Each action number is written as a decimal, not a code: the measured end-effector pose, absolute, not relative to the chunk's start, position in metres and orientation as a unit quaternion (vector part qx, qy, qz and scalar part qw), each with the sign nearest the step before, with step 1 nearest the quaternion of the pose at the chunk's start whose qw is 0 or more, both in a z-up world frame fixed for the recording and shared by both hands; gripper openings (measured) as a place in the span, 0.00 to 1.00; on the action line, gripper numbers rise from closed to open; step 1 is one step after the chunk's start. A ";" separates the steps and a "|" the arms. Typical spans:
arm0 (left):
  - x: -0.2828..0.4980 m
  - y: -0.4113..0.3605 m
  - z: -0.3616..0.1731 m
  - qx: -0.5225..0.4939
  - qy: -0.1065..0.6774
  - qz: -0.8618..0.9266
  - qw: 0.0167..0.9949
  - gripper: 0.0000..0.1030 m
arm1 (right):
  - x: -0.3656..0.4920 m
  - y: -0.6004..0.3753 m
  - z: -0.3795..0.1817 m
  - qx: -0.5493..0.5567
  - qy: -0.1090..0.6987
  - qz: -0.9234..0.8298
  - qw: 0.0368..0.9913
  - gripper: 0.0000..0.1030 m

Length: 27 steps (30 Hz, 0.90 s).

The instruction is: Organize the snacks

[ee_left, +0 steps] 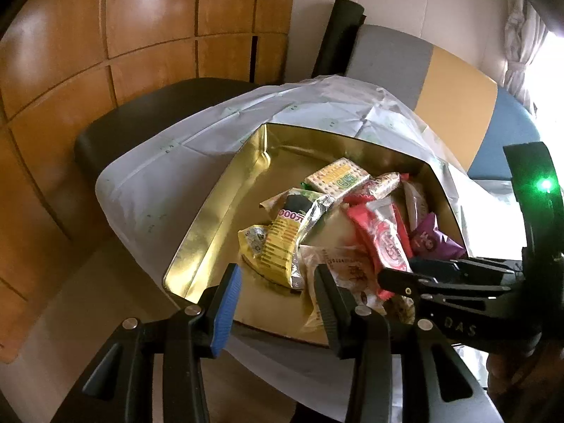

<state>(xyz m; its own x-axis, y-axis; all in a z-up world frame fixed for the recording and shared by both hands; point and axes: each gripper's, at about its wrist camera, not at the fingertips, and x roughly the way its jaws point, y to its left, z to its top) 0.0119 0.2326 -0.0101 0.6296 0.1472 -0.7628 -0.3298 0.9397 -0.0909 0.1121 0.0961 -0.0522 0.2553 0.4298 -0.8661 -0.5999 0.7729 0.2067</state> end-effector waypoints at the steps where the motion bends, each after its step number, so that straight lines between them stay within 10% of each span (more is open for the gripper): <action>1: 0.012 0.233 -0.009 -0.111 0.408 0.134 0.896 0.42 | 0.110 0.095 -0.051 -0.085 0.514 0.324 0.790 0.41; 27: -0.001 0.210 0.007 -0.093 0.386 0.145 0.906 0.48 | 0.066 0.062 -0.022 -0.092 0.439 0.272 0.851 0.53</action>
